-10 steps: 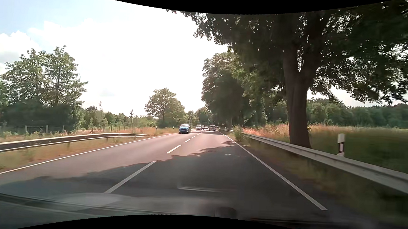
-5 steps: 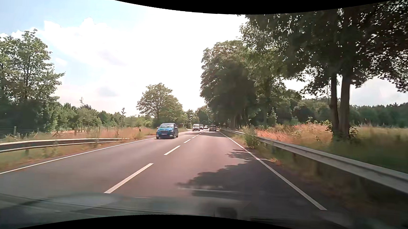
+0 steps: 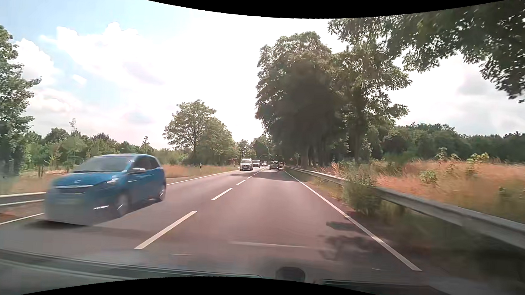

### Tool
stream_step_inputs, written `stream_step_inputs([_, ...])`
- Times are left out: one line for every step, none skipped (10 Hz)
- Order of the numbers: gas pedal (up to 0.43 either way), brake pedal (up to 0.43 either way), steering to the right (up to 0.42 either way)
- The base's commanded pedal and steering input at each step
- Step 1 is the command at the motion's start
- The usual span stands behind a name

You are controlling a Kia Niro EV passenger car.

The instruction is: Follow the waypoints while adhering to traffic rules and regulations

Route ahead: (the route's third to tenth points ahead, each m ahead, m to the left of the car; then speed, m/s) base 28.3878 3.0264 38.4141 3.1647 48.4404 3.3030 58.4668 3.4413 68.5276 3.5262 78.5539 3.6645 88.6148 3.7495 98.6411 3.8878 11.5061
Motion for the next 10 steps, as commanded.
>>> stream_step_inputs([0.0,0.0,-0.005])
stream_step_inputs([0.0,0.0,-0.005])
stream_step_inputs([0.0,0.0,-0.005])
stream_step_inputs([0.0,0.0,-0.005])
stream_step_inputs([0.0,0.0,-0.005])
stream_step_inputs([0.0,0.0,-0.005])
stream_step_inputs([0.0,0.0,-0.005])
stream_step_inputs([0.0,0.0,-0.005])
stream_step_inputs([0.0,0.0,-0.005])
stream_step_inputs([0.0,0.0,-0.005])
